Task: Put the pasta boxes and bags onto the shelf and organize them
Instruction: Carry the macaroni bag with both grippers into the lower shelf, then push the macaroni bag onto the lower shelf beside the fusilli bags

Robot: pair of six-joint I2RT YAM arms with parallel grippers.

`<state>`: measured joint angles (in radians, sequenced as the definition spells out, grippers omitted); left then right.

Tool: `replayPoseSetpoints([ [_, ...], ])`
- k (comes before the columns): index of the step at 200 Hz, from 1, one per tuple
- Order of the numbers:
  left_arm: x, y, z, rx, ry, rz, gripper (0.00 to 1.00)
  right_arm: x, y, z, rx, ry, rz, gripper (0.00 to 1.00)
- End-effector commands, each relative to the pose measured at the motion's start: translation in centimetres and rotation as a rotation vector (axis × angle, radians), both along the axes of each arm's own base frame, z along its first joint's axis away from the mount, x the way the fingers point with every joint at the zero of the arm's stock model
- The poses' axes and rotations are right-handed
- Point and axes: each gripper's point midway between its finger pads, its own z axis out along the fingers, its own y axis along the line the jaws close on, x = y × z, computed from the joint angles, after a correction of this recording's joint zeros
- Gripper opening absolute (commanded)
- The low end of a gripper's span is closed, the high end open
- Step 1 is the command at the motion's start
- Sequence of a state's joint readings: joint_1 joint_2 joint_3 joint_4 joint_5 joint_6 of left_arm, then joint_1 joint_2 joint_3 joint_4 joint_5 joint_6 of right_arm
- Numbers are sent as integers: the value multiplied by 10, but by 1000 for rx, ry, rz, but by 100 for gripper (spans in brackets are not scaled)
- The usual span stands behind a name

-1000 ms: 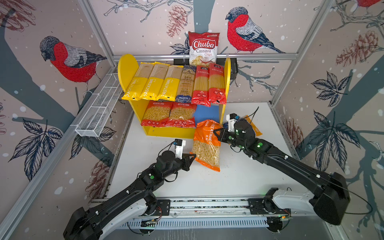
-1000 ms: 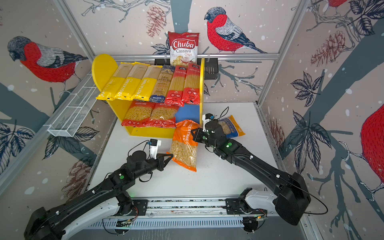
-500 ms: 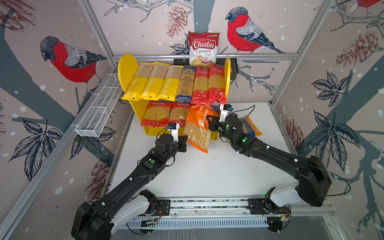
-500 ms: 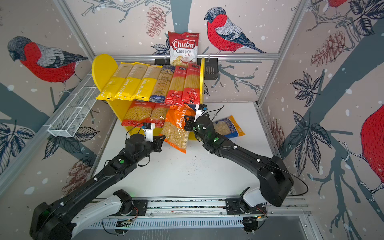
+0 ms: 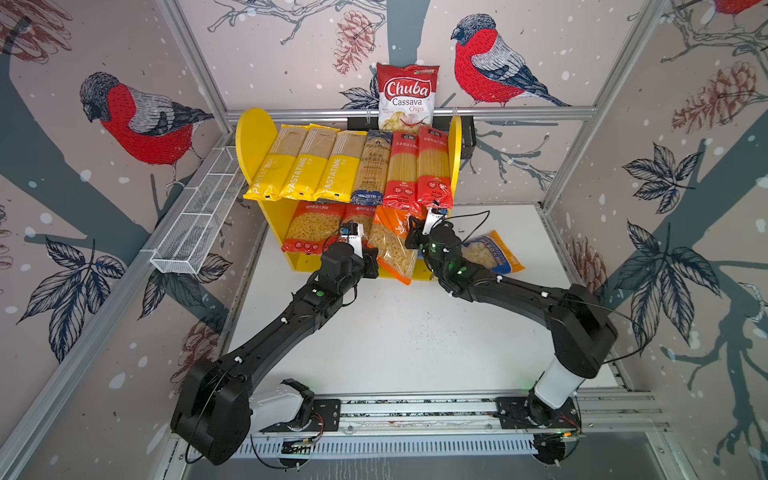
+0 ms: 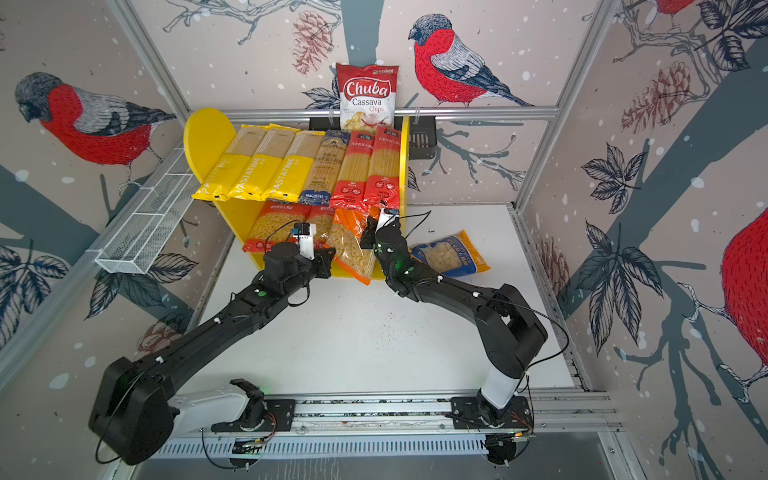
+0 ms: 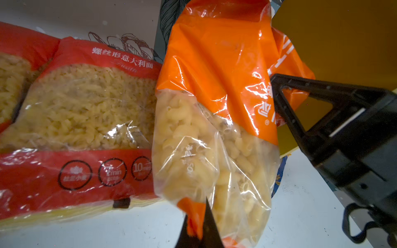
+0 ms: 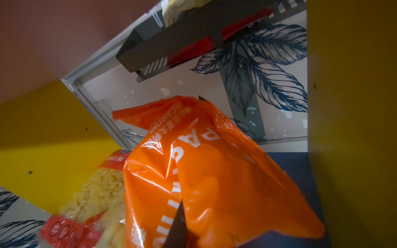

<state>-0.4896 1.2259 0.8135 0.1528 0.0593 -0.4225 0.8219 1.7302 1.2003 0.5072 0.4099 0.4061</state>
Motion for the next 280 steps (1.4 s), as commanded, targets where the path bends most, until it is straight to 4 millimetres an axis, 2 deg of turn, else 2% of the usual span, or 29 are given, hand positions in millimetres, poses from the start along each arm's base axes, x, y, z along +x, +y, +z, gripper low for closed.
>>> replayPoseSetpoints([
  [1, 8, -11, 35, -91, -115, -37, 0, 4, 0, -12, -48, 30, -22, 31],
  [18, 9, -13, 30, -98, -105, -41, 0, 0, -3, -24, -50, 65, -20, 42],
  [65, 10, -20, 24, -128, -76, -64, 0, -13, -8, -39, -89, 144, -33, 61],
  [87, 10, -20, 23, -137, -72, -64, 0, -15, -11, -39, -142, 159, -79, 71],
  [110, 10, -22, 22, -146, -62, -69, 0, -16, -5, -40, -209, 172, -108, 82],
  [144, 10, -24, 19, -157, -48, -73, 0, -28, -1, -35, -249, 165, -139, 85],
  [207, 10, -25, 19, -164, -44, -78, 0, -56, -9, -17, -141, 155, -88, 85],
  [235, 11, -28, 21, -179, -42, -88, 0, -65, -16, -17, -107, 174, -78, 85],
  [252, 10, -30, 24, -191, -39, -98, 0, -77, -18, -23, -62, 214, -30, 84],
  [280, 4, -33, 28, -209, -27, -115, 0, -103, -26, -49, 65, 337, 61, 84],
])
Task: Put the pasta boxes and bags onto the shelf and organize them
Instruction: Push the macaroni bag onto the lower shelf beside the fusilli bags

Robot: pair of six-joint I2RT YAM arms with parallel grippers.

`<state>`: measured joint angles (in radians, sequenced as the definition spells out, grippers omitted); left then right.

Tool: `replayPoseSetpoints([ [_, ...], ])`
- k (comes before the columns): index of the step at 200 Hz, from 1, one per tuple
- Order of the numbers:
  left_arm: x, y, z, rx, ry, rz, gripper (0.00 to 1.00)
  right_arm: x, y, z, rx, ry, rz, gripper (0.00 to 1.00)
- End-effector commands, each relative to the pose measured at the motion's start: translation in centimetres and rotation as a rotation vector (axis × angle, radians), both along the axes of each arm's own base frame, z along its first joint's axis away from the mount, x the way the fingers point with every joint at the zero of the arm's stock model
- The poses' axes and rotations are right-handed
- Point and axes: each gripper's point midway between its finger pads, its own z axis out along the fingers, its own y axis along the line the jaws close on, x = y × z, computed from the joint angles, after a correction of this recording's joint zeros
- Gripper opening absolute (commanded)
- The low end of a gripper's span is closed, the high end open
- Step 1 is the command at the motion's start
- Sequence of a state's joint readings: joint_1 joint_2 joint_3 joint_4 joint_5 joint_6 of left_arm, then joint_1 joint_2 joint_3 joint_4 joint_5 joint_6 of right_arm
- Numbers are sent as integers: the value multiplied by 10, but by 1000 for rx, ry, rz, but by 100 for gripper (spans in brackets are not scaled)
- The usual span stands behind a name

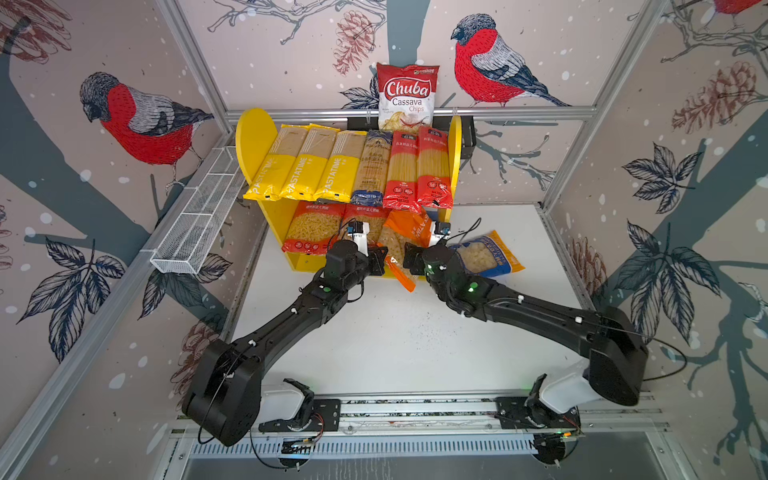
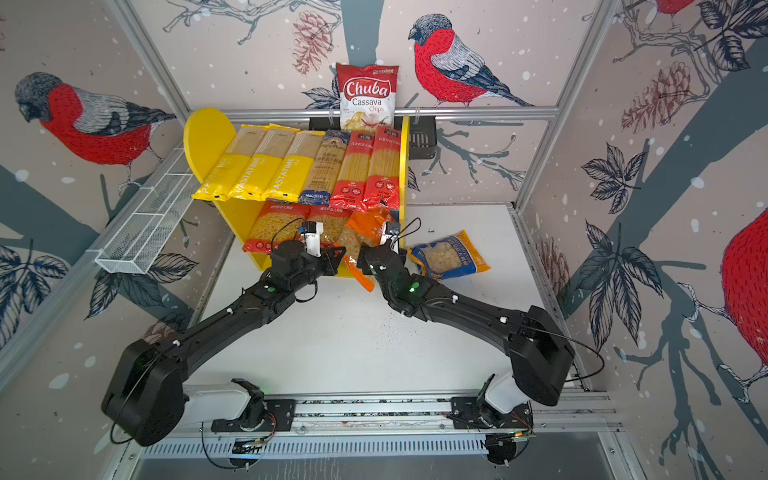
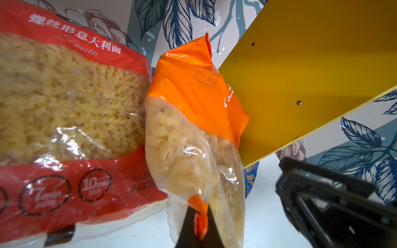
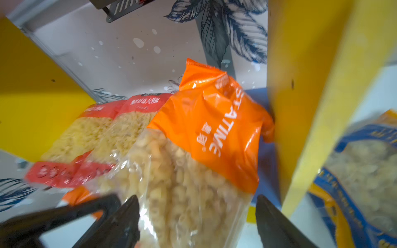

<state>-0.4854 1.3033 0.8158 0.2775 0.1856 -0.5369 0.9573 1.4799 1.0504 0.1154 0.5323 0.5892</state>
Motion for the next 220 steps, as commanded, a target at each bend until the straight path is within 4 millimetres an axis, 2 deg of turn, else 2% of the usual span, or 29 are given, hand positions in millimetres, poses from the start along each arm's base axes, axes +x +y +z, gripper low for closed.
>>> replayPoseSetpoints([
  [1, -2, -7, 28, -65, -65, -31, 0, -19, 1, -15, 159, 114, 66, 84],
  [46, -9, -6, 36, -90, -45, -32, 0, -51, -3, -48, 519, 286, 216, 86],
  [63, -11, -7, 35, -97, -32, -38, 0, -56, -6, -51, 623, 297, 254, 86],
  [95, -11, -9, 31, -93, -15, -48, 0, -61, -3, -41, 732, 287, 298, 87],
  [126, -14, -8, 41, -103, -35, -45, 0, -59, 9, -51, 784, 341, 330, 83],
  [147, -15, -6, 42, -94, -39, -39, 0, -53, 13, -50, 819, 342, 330, 70],
  [169, -16, -1, 40, -69, -42, -23, 0, -40, 13, -39, 799, 305, 311, 42],
  [182, -15, 4, 38, -47, -47, -3, 0, -30, 13, -29, 760, 269, 293, 32],
  [195, -15, 11, 37, -32, -52, 16, 0, -18, 13, -22, 702, 245, 267, 24],
  [220, -13, 24, 26, -9, -43, 56, 0, 6, 12, -8, 578, 201, 219, 17],
])
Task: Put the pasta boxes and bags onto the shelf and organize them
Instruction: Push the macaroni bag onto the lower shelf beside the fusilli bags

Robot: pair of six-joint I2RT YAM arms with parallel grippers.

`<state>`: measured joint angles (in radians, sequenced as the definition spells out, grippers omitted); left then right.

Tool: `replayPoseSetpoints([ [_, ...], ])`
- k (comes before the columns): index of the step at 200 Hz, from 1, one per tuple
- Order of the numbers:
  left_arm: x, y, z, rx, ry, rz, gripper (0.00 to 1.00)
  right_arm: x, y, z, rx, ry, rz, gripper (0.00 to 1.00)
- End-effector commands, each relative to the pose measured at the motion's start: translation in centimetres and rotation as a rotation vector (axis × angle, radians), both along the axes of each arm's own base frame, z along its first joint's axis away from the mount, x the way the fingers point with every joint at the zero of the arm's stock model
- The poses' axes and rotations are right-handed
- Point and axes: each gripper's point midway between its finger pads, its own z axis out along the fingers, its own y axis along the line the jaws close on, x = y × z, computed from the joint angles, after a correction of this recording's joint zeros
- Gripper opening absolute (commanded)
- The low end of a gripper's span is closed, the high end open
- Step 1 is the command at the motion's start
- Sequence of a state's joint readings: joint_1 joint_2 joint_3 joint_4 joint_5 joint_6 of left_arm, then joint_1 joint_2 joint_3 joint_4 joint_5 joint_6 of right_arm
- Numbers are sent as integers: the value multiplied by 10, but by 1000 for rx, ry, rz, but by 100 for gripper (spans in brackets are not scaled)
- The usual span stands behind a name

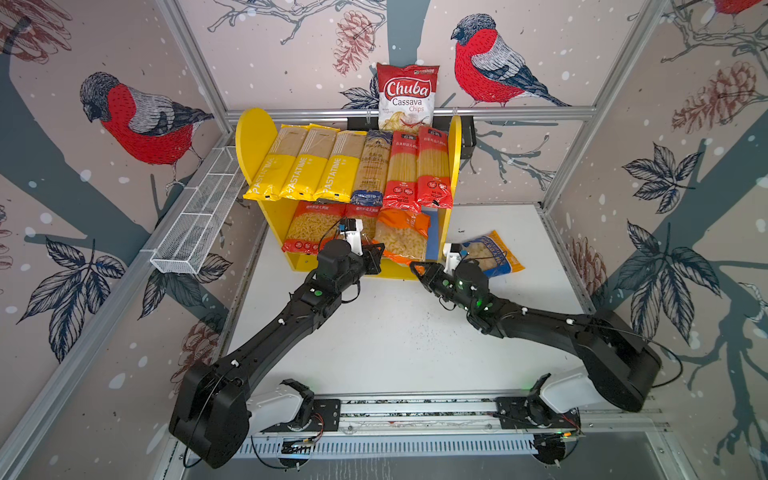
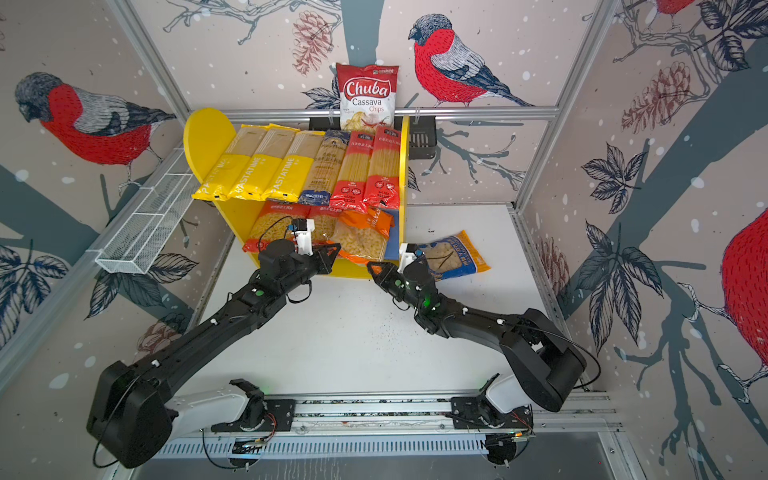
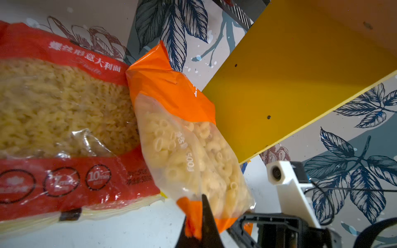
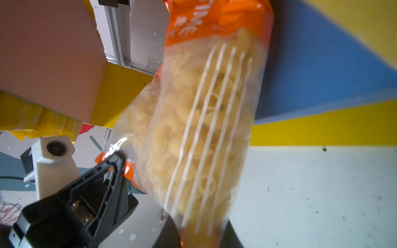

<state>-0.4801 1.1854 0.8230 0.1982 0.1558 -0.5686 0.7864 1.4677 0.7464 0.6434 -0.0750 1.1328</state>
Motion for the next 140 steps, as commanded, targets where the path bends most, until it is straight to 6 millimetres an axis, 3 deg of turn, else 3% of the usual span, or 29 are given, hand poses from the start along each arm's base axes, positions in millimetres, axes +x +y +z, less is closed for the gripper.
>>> replayPoseSetpoints([
  [1, 1, 9, -6, 29, -16, 16, 0, 22, -5, 14, -124, -93, -60, 16],
  [37, 5, -3, -36, 13, 58, -38, 0, 46, -22, 15, -273, -90, -146, 8],
  [79, 5, -40, -45, 33, 66, -116, 0, 44, -48, 10, -324, -83, -220, 4],
  [98, 7, -52, -53, 40, 85, -140, 0, 45, -56, -1, -338, -42, -232, 11],
  [116, 9, -59, -57, 41, 90, -154, 0, 43, -55, -5, -325, -29, -228, 25],
  [140, 18, -57, -59, 71, 81, -133, 0, 41, -51, -12, -303, -3, -216, 39],
])
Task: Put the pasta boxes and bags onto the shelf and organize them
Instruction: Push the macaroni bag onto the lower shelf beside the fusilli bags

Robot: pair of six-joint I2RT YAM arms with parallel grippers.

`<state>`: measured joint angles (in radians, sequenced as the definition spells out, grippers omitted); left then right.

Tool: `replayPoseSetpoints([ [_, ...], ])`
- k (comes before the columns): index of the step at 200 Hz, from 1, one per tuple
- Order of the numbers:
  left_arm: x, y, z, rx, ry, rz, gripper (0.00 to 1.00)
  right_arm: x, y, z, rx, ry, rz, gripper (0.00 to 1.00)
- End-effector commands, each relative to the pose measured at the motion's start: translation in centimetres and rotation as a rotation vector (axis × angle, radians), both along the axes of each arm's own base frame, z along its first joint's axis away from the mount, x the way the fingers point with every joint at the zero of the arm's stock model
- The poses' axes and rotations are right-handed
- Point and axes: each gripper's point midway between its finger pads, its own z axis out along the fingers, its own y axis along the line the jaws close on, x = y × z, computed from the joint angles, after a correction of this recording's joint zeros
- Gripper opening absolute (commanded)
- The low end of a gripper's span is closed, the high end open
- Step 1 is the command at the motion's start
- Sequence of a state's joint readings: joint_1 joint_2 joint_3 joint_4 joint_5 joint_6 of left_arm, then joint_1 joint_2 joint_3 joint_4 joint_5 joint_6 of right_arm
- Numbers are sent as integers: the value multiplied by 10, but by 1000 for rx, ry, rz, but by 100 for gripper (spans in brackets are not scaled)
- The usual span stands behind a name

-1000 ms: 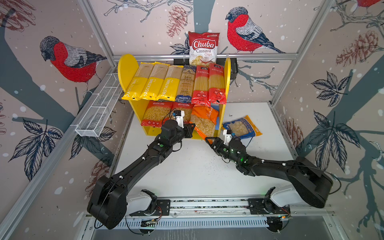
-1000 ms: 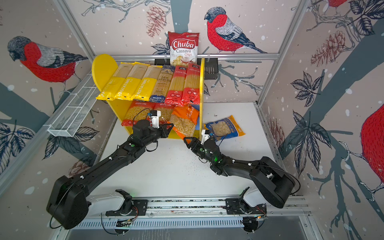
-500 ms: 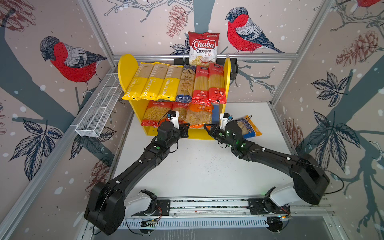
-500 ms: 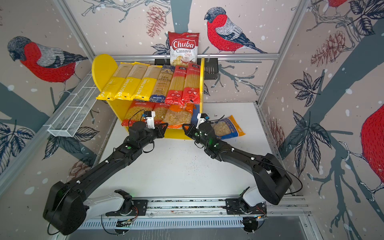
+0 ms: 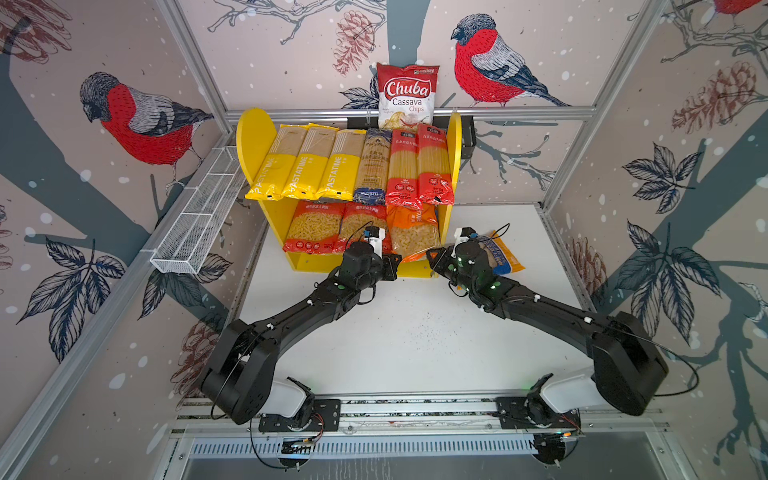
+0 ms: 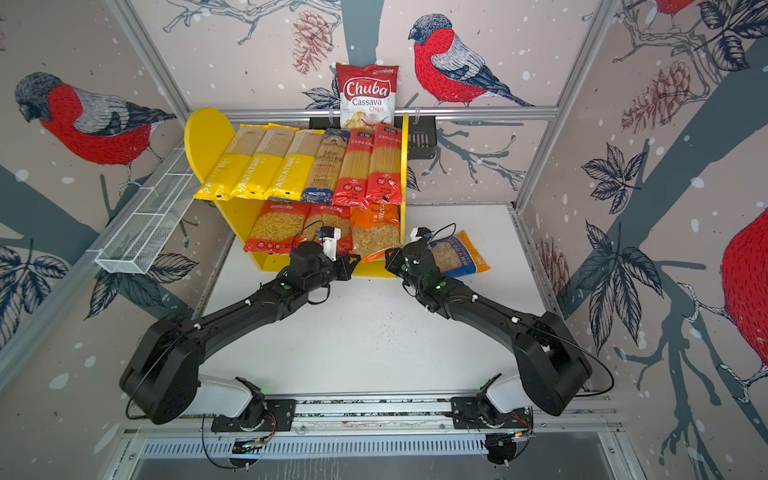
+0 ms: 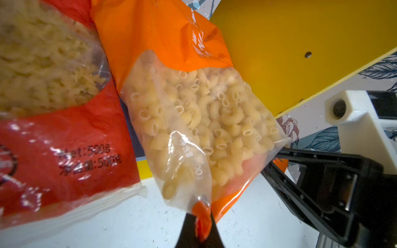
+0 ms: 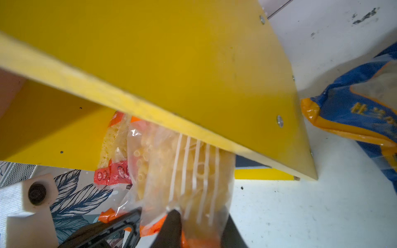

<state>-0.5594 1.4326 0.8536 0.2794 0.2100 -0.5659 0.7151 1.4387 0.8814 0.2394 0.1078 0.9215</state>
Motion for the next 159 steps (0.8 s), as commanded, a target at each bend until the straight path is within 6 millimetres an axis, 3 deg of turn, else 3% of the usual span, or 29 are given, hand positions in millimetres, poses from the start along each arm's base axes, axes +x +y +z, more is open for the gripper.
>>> replayPoseSetpoints([
  [1, 9, -1, 7, 15, -44, -2, 0, 3, 2, 7, 48, -14, -26, 39],
  [34, 25, -5, 16, 6, -56, -8, 0, -3, 9, -7, 94, 26, -12, 43],
  [53, 27, -9, 18, 6, -54, -23, 0, -3, 14, -6, 134, 26, 5, 37],
  [80, 33, 2, 21, 30, -64, 4, 0, 3, 20, -2, 131, 20, 6, 22],
  [132, 11, 7, -8, 17, 6, -10, 0, 8, 4, -6, 140, 29, -39, 12],
  [159, 9, 8, -3, 18, -6, -10, 0, 1, -2, -8, 120, 30, -30, 15],
])
